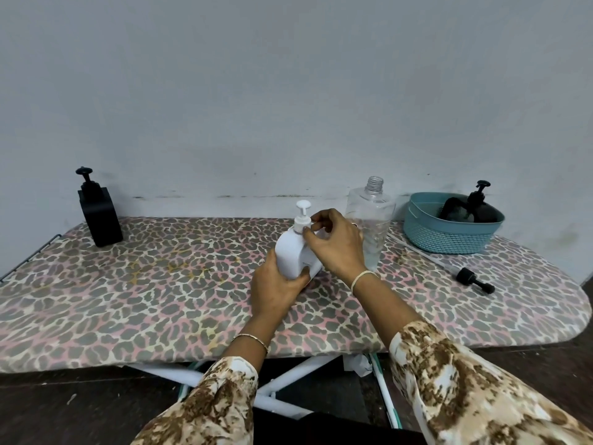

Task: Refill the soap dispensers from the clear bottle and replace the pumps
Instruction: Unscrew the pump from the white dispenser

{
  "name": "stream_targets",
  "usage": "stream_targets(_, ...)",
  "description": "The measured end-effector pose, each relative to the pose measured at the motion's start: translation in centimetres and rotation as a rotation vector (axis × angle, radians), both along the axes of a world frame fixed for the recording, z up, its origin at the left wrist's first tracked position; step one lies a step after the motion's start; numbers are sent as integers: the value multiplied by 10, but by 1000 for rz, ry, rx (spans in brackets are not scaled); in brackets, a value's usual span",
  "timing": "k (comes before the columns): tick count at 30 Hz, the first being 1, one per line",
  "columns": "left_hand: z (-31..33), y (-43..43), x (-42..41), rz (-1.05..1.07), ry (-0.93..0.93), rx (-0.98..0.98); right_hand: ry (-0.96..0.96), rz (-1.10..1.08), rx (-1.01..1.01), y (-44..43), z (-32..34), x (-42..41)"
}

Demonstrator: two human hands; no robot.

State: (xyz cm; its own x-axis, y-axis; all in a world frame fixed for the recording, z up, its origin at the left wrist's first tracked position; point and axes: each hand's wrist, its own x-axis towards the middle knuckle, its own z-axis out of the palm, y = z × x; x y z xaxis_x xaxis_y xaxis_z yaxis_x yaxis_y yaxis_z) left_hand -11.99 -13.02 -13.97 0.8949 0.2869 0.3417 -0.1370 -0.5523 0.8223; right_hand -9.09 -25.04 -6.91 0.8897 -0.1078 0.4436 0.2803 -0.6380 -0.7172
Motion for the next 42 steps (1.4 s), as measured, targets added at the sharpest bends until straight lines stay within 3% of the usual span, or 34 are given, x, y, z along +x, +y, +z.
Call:
stream_targets(5,0,-2,2,1,-3,66,-15,-38,-63,2,6,2)
stream_targets(11,0,-1,1,-10,4,44,22,50,-24,5,8,4)
stream_targets(16,-1,-1,2,4,10,66,23,-60,9,4,10,4)
stream_targets(20,0,-1,2,3,17,54,70,-3,38,6,8,5)
stream_targets(29,1,-1,2,8,31,57,87,-56,-50,5,8,8)
stream_targets(42,4,-2,-2,-2,47,93,6,-8,-5,2,15,4)
